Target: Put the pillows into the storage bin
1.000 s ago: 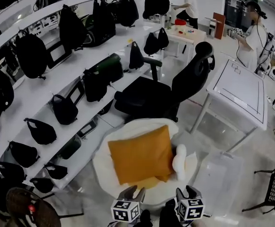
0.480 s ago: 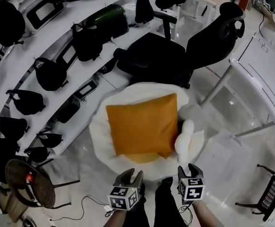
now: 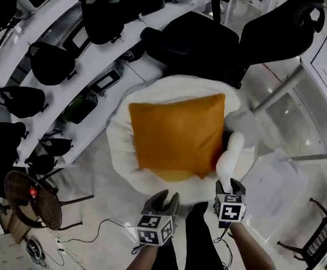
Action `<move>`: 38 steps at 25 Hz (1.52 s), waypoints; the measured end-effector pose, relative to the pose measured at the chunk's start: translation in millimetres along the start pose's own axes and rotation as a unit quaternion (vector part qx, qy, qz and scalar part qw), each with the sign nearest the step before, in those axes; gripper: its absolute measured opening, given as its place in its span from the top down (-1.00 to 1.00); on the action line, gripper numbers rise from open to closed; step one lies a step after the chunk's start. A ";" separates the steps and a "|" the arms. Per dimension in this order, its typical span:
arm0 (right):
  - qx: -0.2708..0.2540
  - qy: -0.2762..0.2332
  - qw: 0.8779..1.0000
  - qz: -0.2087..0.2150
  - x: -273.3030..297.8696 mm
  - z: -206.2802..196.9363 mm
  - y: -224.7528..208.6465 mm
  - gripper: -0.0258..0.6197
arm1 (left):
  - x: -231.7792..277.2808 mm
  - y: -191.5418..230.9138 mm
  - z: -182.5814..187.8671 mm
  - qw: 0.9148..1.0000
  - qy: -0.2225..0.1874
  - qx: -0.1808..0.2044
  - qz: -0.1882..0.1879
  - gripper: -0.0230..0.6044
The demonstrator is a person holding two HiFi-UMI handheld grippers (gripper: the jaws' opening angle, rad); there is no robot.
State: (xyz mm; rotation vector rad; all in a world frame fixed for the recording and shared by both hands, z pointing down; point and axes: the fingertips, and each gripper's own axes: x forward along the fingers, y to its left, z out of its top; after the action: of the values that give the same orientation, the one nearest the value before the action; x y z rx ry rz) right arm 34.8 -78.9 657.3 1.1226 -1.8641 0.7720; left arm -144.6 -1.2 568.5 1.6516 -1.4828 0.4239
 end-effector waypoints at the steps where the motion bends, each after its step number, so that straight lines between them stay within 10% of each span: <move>1: -0.004 0.004 1.000 -0.003 7.5 -0.4 -1.9 0.27 | 4.3 2.6 -2.9 1.000 0.001 -0.003 0.003 0.50; 17: -0.096 0.042 0.991 -0.078 87.7 -5.3 -11.1 0.10 | 36.4 35.1 -36.0 0.998 0.005 -0.053 0.028 0.50; 38: -0.041 0.044 0.993 -0.102 31.8 -33.7 -33.8 0.65 | 9.4 21.7 -34.3 1.000 0.013 -0.028 -0.002 0.50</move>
State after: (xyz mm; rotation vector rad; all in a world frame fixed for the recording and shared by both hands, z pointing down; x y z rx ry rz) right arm 67.5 -78.7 704.5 1.1848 -1.6637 0.6129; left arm -152.9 20.6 603.1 1.5992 -1.4592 0.3972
